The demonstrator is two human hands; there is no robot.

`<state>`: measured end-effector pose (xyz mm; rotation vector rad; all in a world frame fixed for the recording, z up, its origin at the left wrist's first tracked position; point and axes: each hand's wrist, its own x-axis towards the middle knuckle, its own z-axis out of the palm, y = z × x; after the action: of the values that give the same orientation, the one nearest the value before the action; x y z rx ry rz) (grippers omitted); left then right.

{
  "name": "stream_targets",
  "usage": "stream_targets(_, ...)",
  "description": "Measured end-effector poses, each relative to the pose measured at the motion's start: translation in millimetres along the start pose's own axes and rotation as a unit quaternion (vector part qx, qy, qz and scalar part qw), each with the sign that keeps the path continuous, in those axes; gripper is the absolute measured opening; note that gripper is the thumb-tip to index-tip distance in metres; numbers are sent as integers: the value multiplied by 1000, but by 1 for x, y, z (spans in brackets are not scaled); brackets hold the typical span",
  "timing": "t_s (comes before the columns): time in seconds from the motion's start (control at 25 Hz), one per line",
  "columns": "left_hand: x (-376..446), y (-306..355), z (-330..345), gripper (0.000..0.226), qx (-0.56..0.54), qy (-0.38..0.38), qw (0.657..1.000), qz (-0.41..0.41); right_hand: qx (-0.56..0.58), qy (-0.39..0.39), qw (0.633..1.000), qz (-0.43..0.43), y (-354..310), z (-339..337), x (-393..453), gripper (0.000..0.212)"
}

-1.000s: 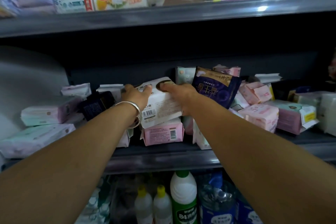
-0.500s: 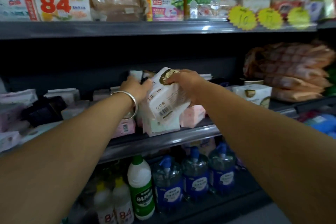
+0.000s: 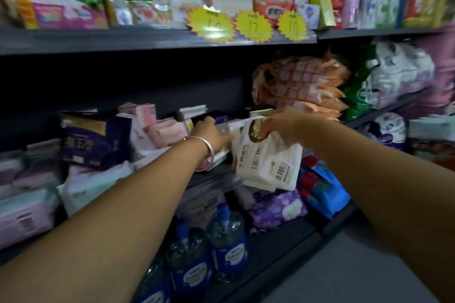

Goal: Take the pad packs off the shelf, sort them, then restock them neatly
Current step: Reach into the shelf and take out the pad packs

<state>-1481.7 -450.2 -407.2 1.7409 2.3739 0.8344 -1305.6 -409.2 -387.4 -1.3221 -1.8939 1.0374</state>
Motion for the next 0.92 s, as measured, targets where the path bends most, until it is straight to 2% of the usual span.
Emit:
stream_targets(0.24,62,34,55,92,67,-19,998,3,-32,-10,999,25,46,-34,36,17)
stream_targets(0.48,114,39,86,105,167,-66,984,-19,-43,-46,997,33,77,-44,64,28)
stream_targets(0.68,121,48,81,95,266,-66,961,-46,-44,-64,996,37,96,-43,78,35)
stream_targets(0.92,104,56,82,101,196,-7,979,-46,-59,-94,991,76,105,-43,67,26)
